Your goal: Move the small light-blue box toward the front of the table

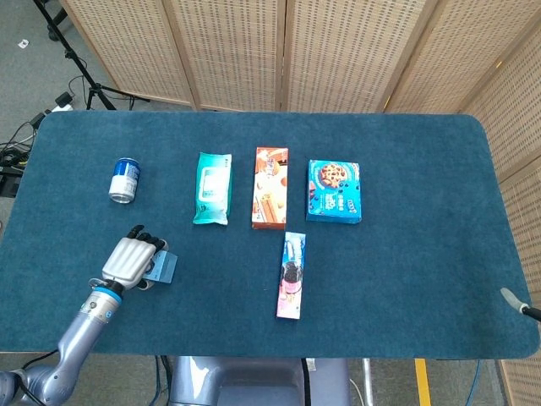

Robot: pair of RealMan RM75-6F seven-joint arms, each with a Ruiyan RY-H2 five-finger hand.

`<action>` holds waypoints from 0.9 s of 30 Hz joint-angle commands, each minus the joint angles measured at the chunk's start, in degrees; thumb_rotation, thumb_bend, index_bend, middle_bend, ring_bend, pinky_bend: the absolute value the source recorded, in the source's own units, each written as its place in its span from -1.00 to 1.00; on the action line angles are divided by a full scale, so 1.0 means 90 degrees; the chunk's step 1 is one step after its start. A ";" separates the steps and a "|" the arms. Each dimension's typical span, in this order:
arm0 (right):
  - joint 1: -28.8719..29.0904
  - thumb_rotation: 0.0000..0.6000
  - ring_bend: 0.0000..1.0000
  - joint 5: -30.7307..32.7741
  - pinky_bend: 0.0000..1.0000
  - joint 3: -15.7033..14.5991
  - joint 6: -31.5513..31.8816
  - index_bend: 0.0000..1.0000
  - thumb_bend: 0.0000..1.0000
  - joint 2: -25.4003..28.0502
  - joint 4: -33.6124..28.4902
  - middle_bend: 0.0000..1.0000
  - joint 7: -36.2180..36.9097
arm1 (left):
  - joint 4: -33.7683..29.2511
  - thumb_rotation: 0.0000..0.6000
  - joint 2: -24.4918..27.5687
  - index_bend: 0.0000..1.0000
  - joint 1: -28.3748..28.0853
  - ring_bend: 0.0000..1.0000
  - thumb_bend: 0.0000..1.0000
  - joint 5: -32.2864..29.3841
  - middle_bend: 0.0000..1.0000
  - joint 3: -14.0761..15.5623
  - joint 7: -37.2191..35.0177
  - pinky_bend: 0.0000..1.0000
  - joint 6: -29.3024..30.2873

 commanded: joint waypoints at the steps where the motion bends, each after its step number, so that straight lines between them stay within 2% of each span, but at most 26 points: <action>1: -0.0004 1.00 -1.00 -0.0008 -1.00 -0.0004 0.0006 -1.00 -1.00 0.0001 -0.0002 -1.00 -0.0005 | 0.0458 1.00 0.0036 0.05 0.0503 -0.44 -0.53 0.1515 -0.02 -0.0299 -0.3878 -0.72 0.0059; 3: -0.0005 1.00 -1.00 -0.0026 -1.00 -0.0009 0.0016 -1.00 -1.00 -0.0001 -0.0008 -1.00 -0.0012 | 0.1182 1.00 -0.0039 0.05 0.0618 -0.44 -0.54 0.2511 -0.02 -0.0221 -0.6331 -0.72 0.0142; 4: -0.0005 1.00 -1.00 -0.0034 -1.00 -0.0013 0.0018 -1.00 -1.00 -0.0002 -0.0010 -1.00 -0.0020 | 0.1514 1.00 -0.0105 0.05 0.0643 -0.44 -0.55 0.2834 -0.02 -0.0156 -0.7258 -0.72 0.0227; 6: -0.0001 1.00 -1.00 -0.0044 -1.00 -0.0017 0.0016 -1.00 -1.00 -0.0007 -0.0014 -1.00 -0.0040 | 0.2069 1.00 -0.0212 0.05 0.0632 -0.44 -0.56 0.3270 -0.02 0.0017 -0.9110 -0.71 0.0268; 7: 0.0007 1.00 -1.00 -0.0059 -1.00 -0.0022 0.0012 -1.00 -1.00 -0.0014 -0.0020 -1.00 -0.0071 | 0.2445 1.00 -0.0219 0.06 0.0548 -0.44 -0.56 0.3442 -0.01 0.0175 -1.0091 -0.71 0.0072; 10: 0.0012 1.00 -1.00 -0.0057 -1.00 -0.0022 0.0007 -1.00 -1.00 -0.0024 -0.0025 -1.00 -0.0111 | 0.3146 1.00 -0.0355 0.07 0.0451 -0.44 -0.57 0.3857 0.03 0.0357 -1.0948 -0.71 0.0171; 15: 0.0015 1.00 -1.00 -0.0044 -1.00 -0.0015 0.0004 -1.00 -1.00 -0.0026 -0.0040 -1.00 -0.0139 | 0.3879 1.00 -0.0594 0.08 0.0334 -0.44 -0.51 0.4286 0.07 0.0642 -1.2387 -0.71 0.0375; 20: 0.0012 1.00 -1.00 -0.0030 -1.00 -0.0015 -0.0007 -1.00 -1.00 -0.0024 -0.0027 -1.00 -0.0125 | 0.4622 1.00 -0.0928 0.08 0.0275 -0.44 -0.51 0.4489 0.07 0.0879 -1.3496 -0.71 0.0522; 27: 0.0010 1.00 -1.00 -0.0026 -1.00 -0.0011 -0.0007 -1.00 -1.00 -0.0017 -0.0025 -1.00 -0.0091 | 0.5423 1.00 -0.1374 0.08 0.0267 -0.44 -0.51 0.4585 0.07 0.1067 -1.4149 -0.71 0.0671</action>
